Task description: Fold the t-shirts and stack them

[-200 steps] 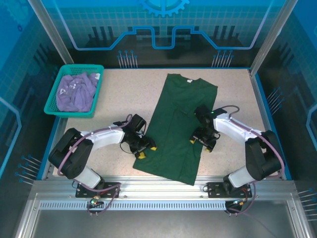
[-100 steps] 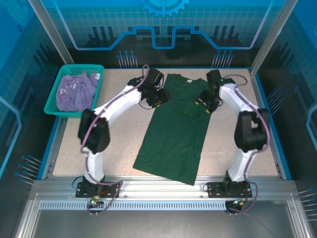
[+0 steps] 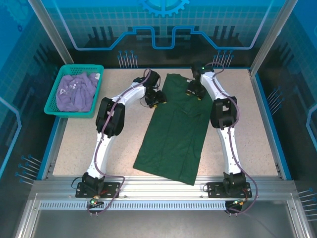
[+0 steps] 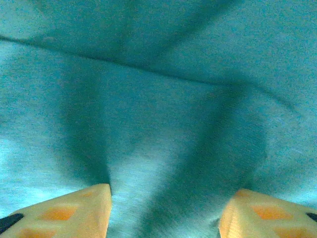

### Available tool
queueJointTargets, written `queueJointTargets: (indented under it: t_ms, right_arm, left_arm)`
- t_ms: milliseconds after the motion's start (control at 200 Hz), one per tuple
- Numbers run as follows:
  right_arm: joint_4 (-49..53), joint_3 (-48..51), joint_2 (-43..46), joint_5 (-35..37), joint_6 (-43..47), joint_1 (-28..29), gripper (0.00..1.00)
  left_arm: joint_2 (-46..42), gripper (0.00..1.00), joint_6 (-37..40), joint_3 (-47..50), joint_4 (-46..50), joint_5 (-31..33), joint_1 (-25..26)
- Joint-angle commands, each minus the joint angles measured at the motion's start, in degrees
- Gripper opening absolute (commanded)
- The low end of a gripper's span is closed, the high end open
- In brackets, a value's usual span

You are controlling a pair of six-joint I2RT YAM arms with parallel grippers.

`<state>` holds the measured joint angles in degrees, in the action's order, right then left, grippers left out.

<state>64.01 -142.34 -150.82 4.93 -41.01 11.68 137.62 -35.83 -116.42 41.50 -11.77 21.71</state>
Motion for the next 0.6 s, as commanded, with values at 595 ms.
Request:
queueJointTargets:
  t_ms: [595]
  right_arm:
    - [-8.3, -17.7, -9.4, -15.4, -11.0, -0.2, 0.74]
  left_arm:
    - [-8.6, 0.74, 4.8, 0.9, -0.1, -0.7, -9.4]
